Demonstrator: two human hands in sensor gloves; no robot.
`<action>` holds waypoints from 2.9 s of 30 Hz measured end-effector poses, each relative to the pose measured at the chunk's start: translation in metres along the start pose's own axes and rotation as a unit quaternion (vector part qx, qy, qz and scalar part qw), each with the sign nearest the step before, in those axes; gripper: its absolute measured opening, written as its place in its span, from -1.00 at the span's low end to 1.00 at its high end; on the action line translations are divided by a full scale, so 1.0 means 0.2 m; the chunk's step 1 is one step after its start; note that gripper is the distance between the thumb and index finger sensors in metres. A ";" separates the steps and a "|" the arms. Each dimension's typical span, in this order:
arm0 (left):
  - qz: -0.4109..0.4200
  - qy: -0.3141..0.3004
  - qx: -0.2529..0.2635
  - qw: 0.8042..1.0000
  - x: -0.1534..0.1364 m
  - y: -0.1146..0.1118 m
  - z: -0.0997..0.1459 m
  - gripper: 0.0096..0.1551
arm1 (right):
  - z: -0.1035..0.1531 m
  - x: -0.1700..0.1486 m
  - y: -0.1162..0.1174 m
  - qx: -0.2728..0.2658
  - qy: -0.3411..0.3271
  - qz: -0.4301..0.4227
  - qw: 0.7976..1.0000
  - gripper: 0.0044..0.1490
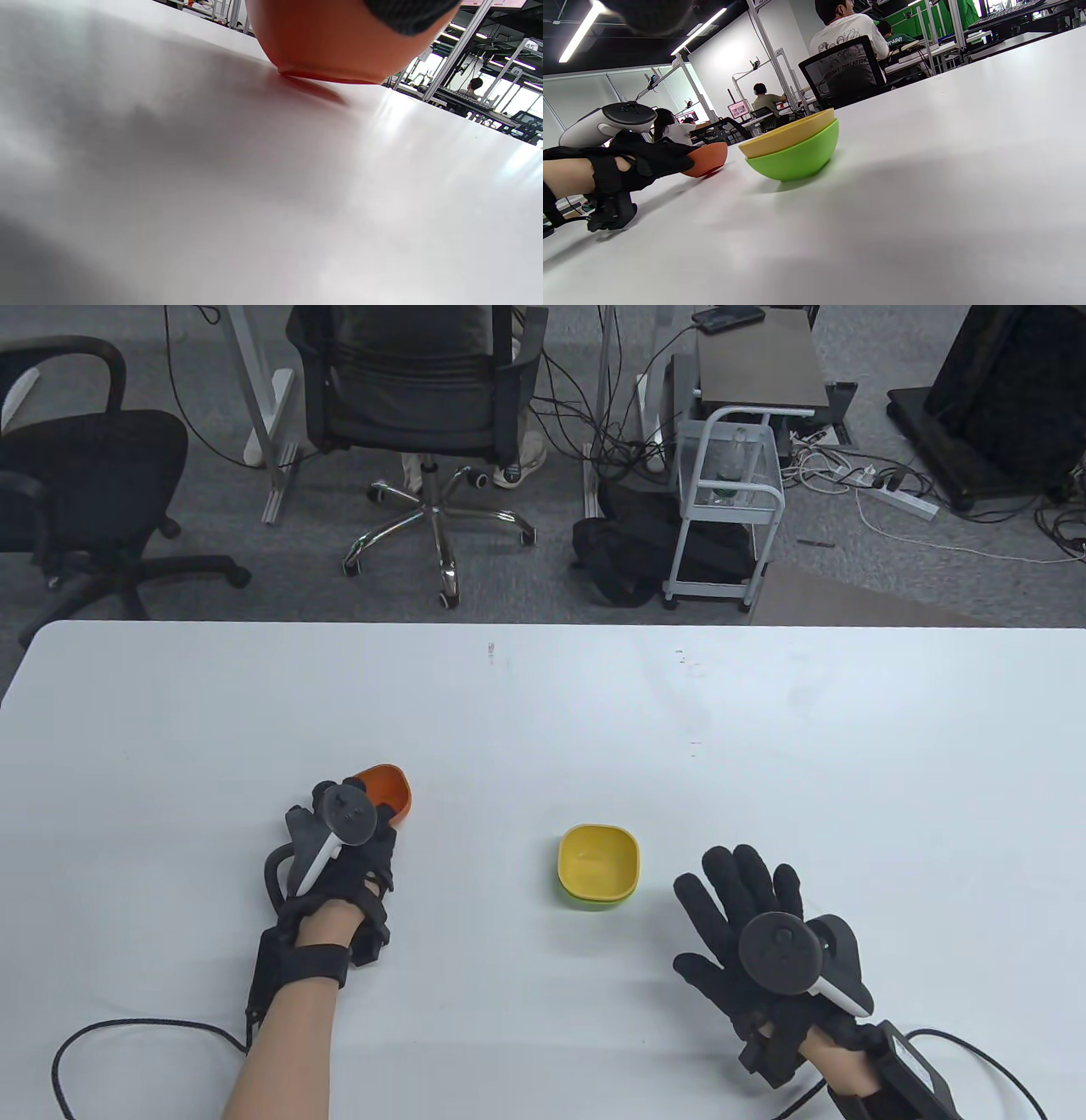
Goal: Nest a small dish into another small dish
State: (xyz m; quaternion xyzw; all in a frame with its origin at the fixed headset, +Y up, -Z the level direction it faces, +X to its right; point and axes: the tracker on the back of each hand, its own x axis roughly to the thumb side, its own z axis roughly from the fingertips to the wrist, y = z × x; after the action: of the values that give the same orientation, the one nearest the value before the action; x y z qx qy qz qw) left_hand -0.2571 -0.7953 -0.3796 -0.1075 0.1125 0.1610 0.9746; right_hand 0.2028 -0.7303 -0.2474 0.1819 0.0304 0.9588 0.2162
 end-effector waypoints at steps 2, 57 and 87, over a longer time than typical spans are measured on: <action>0.005 -0.005 0.004 1.000 0.01 0.01 0.01 -0.49 | 0.00 0.00 0.00 0.000 0.000 0.000 1.000 0.00; -0.125 -0.290 0.030 0.949 0.48 0.04 0.84 -0.20 | 0.02 0.01 -0.01 -0.003 -0.014 -0.010 1.000 0.00; -0.135 -0.293 -0.019 0.946 0.38 -0.09 0.83 -0.01 | 0.00 0.01 0.03 0.014 -0.019 -0.013 1.000 0.00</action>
State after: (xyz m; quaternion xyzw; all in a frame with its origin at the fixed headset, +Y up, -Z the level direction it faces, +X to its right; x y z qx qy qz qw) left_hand -0.1513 -0.7486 -0.2378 -0.0881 -0.1964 0.0539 0.9751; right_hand 0.1981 -0.7339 -0.2456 0.2026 0.0418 0.9517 0.2268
